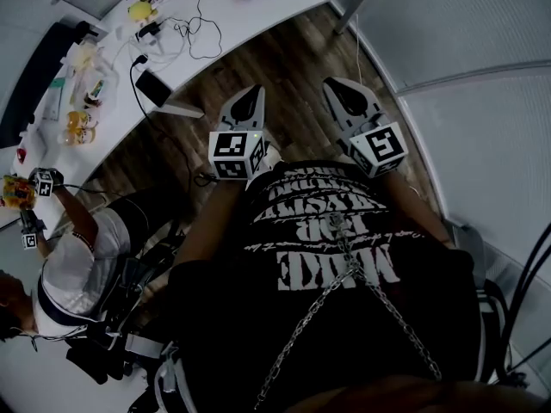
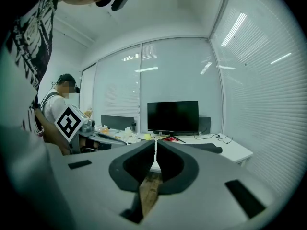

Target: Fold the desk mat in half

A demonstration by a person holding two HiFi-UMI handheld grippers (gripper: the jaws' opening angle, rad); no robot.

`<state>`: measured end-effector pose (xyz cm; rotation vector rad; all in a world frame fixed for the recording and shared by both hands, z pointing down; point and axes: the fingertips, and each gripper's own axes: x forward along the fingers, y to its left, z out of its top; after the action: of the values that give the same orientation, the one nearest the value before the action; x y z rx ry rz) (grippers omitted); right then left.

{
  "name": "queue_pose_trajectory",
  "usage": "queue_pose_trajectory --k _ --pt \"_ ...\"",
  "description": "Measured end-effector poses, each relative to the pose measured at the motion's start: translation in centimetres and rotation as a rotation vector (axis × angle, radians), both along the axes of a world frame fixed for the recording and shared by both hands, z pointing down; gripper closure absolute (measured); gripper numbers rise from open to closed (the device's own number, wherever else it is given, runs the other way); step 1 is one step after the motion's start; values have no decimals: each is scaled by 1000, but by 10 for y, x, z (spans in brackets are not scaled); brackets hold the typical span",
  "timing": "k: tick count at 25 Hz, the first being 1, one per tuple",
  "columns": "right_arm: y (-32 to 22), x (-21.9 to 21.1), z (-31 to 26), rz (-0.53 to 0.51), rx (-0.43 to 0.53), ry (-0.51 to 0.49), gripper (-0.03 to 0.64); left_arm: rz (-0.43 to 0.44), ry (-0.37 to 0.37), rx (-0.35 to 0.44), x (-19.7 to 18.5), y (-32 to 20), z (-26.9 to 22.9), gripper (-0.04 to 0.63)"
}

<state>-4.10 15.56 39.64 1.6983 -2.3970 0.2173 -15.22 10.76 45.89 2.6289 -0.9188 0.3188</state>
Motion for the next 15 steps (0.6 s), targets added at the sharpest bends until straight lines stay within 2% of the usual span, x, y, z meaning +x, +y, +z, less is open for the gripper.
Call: queue_pose_trajectory --k 6,15 --pt "-3 2 -5 65 24 17 615 -3 29 -1 -13 -16 0 588" --pt "-7 -2 -19 76 46 48 617 -32 52 4 -29 -18 -5 588"
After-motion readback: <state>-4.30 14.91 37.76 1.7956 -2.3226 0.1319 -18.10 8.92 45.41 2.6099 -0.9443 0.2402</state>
